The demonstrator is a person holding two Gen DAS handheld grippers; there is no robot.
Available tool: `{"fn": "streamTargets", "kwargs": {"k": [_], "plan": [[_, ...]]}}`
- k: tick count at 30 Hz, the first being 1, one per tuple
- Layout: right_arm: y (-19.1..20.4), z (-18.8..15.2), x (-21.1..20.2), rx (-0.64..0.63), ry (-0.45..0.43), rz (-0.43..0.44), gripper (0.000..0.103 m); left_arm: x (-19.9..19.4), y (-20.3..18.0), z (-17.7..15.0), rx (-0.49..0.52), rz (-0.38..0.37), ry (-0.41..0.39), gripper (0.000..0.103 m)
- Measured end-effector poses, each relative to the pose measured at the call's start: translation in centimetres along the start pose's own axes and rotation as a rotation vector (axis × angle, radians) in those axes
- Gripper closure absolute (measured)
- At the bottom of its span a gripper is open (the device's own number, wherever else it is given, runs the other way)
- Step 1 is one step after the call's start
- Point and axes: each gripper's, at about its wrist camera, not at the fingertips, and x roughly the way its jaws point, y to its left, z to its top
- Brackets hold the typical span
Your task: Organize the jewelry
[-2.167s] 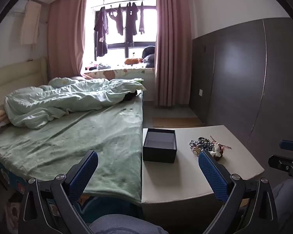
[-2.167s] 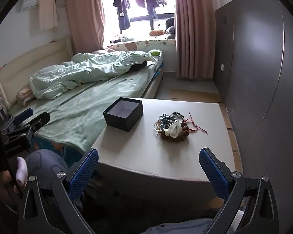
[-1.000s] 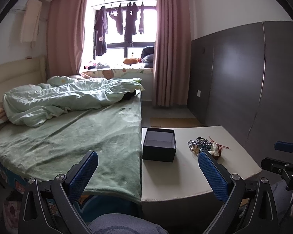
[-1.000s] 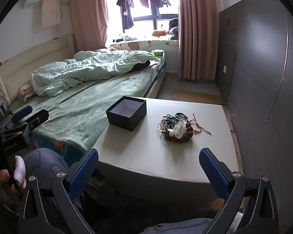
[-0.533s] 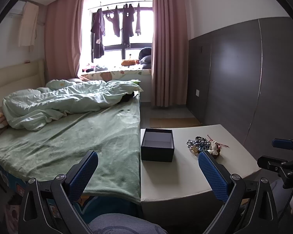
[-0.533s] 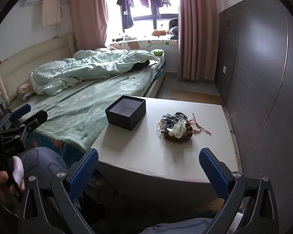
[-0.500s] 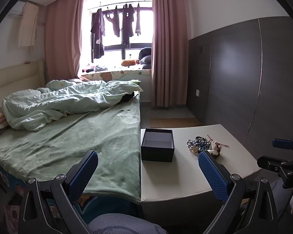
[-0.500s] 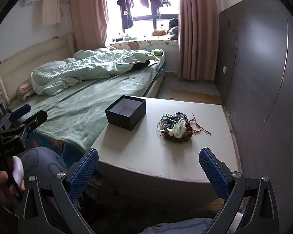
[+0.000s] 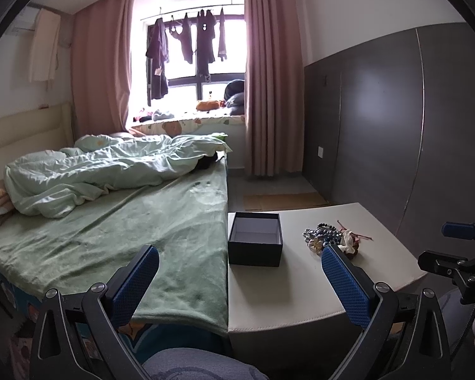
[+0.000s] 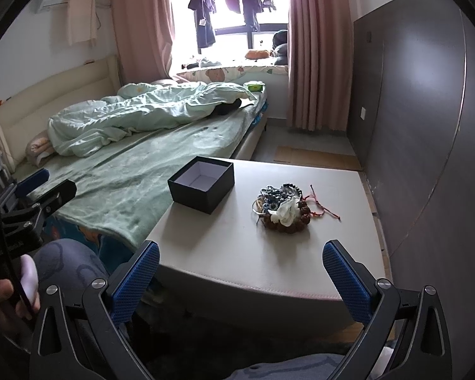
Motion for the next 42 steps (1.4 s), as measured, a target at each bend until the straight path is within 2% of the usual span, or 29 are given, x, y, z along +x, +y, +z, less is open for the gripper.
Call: {"fn": "streamTargets", "kwargs": {"k": [14, 22, 26, 32, 38, 42], "plan": [[0.3, 0.1, 0.5, -0.024, -0.004, -0.009, 0.0, 0.2, 0.7, 0.0, -0.033, -0.016, -0.02, 0.0], [-1.3, 0.0, 2.6, -0.017, 0.039, -0.035, 0.0, 2.2, 1.0, 0.9, -0.041, -0.005, 0.005, 0.0], [-3.2, 0.4, 3.4, 0.021, 0.059, -0.008, 0.0, 4.5, 1.1, 1.5, -0.087, -0.081, 0.051, 0.0], [-7.2, 1.2, 5.5, 0.132, 0.111, 0.01, 0.0, 8.3, -0.5, 2.1, -0.09, -0.18, 0.129, 0.004], [-9.8, 2.2, 7.7, 0.225, 0.127, 0.06, 0.001, 11.7, -2.5, 3.0, -0.07, -0.224, 0.201, 0.02], [-11.0, 2.7, 9.7, 0.283, 0.138, 0.093, 0.009, 14.2, -3.7, 3.4, -0.062, -0.262, 0.25, 0.027]]}}
